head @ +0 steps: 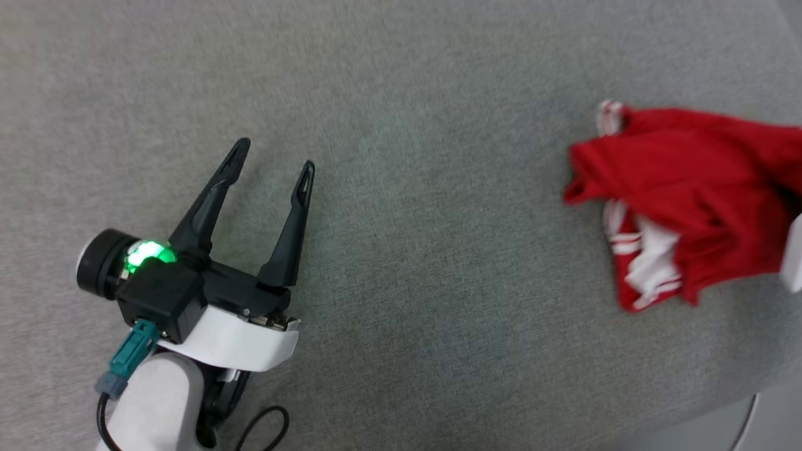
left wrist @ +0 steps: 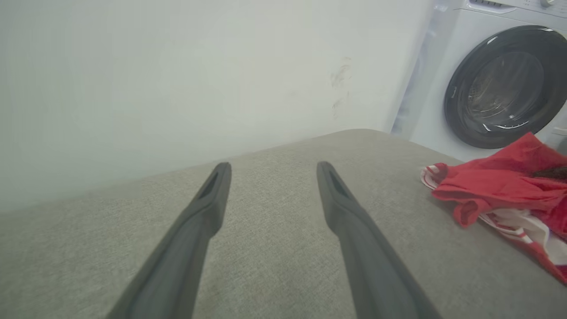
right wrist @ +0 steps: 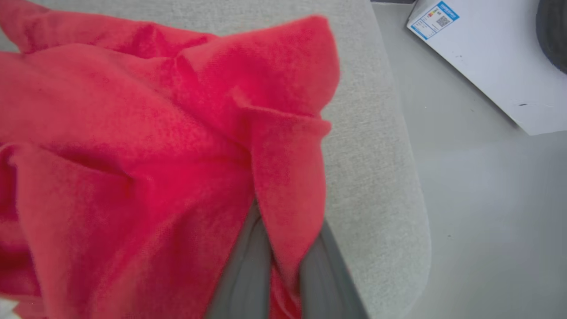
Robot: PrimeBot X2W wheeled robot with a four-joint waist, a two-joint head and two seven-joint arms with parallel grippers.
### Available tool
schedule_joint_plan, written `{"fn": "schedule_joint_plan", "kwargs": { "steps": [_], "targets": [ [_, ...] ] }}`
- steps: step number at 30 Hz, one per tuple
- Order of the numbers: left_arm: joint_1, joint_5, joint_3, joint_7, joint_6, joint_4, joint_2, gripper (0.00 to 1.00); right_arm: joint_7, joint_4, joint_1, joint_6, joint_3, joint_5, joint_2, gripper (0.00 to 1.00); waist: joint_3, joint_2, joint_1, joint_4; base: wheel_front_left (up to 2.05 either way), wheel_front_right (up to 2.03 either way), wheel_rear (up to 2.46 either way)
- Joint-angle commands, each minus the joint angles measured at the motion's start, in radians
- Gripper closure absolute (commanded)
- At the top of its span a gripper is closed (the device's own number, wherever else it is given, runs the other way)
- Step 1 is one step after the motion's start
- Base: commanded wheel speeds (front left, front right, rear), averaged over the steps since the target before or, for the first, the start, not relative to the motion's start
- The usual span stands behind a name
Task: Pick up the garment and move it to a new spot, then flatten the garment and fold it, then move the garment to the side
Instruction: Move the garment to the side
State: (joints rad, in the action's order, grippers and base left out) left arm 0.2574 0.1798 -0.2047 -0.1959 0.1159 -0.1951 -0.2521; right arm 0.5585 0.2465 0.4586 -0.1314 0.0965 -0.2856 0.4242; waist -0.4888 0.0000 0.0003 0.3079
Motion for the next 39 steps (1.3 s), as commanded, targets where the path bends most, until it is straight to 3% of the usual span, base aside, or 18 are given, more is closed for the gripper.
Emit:
{"fn": "schedule_joint_plan", "kwargs": {
  "steps": [1,7,15,16,17,18,26,33,39],
  "targets": [
    [0.024,-0.004,-0.005,0.005,0.005,-0.016,-0.013,0.0,-0.019,0.019,0.038,0.001,0.032,0.021,0.018,1.0,-0.07,0.0,-0.0003,0.006,0.0,0.0,0.0],
    [0.071,-0.002,-0.024,0.025,0.008,-0.065,-0.043,0.0,-0.086,0.098,0.117,0.001,0.141,0.127,0.058,1.0,-0.135,0.0,-0.0003,-0.019,0.0,0.0,0.0],
    [0.122,0.008,-0.053,0.028,0.012,-0.096,-0.067,0.0,-0.196,0.184,0.194,0.002,0.299,0.291,0.019,0.99,-0.193,0.0,-0.0003,-0.057,0.0,0.0,0.0],
    [0.124,0.009,-0.055,0.027,0.012,-0.096,-0.067,0.0,-0.218,0.195,0.203,0.002,0.31,0.3,0.006,0.64,-0.194,0.0,-0.0003,-0.06,0.0,0.0,0.0],
    [0.124,0.01,-0.057,0.026,0.012,-0.094,-0.068,0.0,-0.24,0.203,0.21,0.002,0.321,0.322,0.002,0.2,-0.195,0.0,-0.0003,-0.061,0.0,0.0,0.0],
    [0.124,0.012,-0.058,0.024,0.012,-0.092,-0.067,0.0,-0.257,0.215,0.214,0.002,0.335,0.336,-0.001,0.0,-0.194,0.0,-0.0003,-0.063,0.0,0.0,0.0],
    [0.116,0.022,-0.072,0.004,0.003,-0.052,-0.051,0.0,-0.485,0.268,0.233,0.002,0.419,0.445,-0.016,0.0,-0.133,0.0,-0.0003,-0.083,0.0,0.0,0.0],
    [0.062,0.046,-0.077,-0.035,-0.022,0.028,-0.009,0.0,-0.668,0.341,0.177,0.001,0.396,0.381,0.013,0.0,0.001,0.0,-0.0003,-0.124,0.0,0.0,0.0],
    [-0.005,0.066,-0.057,-0.057,-0.055,0.093,0.018,0.0,-0.75,0.346,0.061,0.001,0.346,0.291,-0.016,0.0,0.129,0.0,-0.0003,-0.164,0.0,0.0,0.0]
  ]
}}
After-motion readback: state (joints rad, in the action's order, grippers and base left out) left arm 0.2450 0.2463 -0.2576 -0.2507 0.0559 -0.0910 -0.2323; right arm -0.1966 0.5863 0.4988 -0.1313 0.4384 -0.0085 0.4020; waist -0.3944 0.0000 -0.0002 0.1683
